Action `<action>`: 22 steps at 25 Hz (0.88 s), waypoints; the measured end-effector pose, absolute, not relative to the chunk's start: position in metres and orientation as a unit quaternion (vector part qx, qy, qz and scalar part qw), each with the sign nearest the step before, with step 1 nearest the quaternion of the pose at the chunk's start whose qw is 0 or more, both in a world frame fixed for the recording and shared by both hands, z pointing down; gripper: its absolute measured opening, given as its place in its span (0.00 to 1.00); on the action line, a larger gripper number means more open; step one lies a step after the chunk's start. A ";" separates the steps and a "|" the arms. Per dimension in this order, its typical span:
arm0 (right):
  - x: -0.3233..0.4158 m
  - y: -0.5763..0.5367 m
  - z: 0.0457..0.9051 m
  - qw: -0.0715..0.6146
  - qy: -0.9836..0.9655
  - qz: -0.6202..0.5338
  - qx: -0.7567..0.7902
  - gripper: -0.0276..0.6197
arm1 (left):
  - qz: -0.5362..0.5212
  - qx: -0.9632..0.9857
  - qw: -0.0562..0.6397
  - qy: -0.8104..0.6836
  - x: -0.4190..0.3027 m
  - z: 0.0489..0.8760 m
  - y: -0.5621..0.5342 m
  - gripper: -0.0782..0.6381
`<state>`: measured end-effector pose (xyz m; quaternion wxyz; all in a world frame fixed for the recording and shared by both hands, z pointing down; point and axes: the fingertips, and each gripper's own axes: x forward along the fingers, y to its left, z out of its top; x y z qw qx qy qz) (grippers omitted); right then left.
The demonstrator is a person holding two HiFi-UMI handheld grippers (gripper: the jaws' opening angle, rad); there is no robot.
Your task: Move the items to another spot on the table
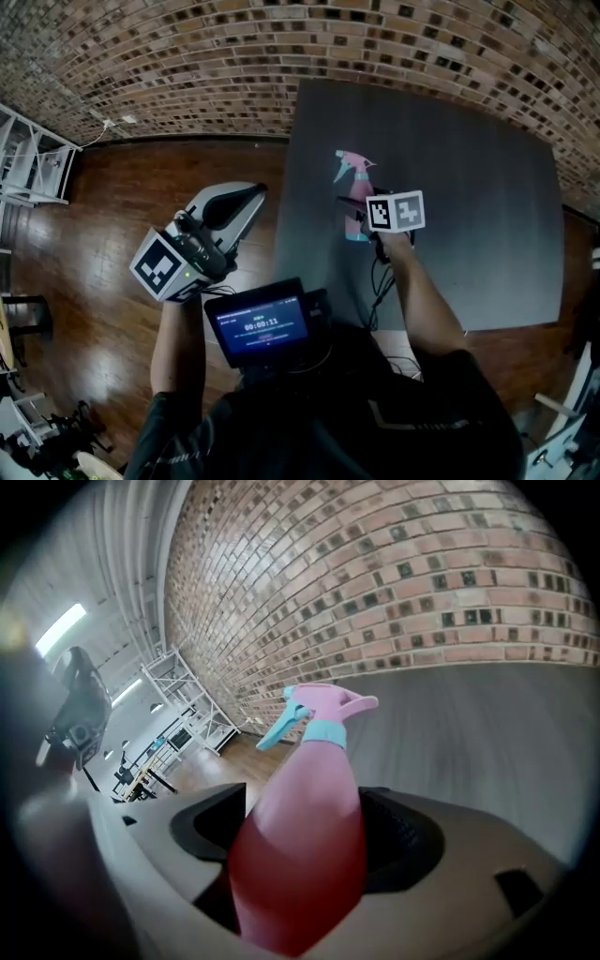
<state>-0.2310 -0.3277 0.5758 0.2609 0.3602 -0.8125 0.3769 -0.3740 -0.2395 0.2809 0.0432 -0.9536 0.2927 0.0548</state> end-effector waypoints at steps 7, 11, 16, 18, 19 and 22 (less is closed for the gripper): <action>-0.226 -0.346 0.622 0.292 -0.778 0.414 0.372 0.64 | 0.048 -0.962 0.016 0.267 -0.359 0.297 -0.274 0.10; -0.222 -0.351 0.652 0.330 -0.752 0.424 0.382 0.64 | 0.055 -0.965 0.005 0.257 -0.362 0.309 -0.288 0.10; -0.215 -0.352 0.688 0.383 -0.715 0.433 0.393 0.64 | 0.064 -0.965 -0.009 0.253 -0.378 0.327 -0.299 0.10; -0.217 -0.351 0.690 0.389 -0.705 0.444 0.394 0.64 | 0.068 -0.965 -0.018 0.252 -0.387 0.329 -0.304 0.10; -0.218 -0.352 0.690 0.392 -0.700 0.448 0.394 0.64 | 0.070 -0.965 -0.021 0.252 -0.391 0.330 -0.306 0.10; -0.218 -0.354 0.692 0.405 -0.681 0.462 0.398 0.64 | 0.076 -0.965 -0.029 0.251 -0.400 0.333 -0.309 0.10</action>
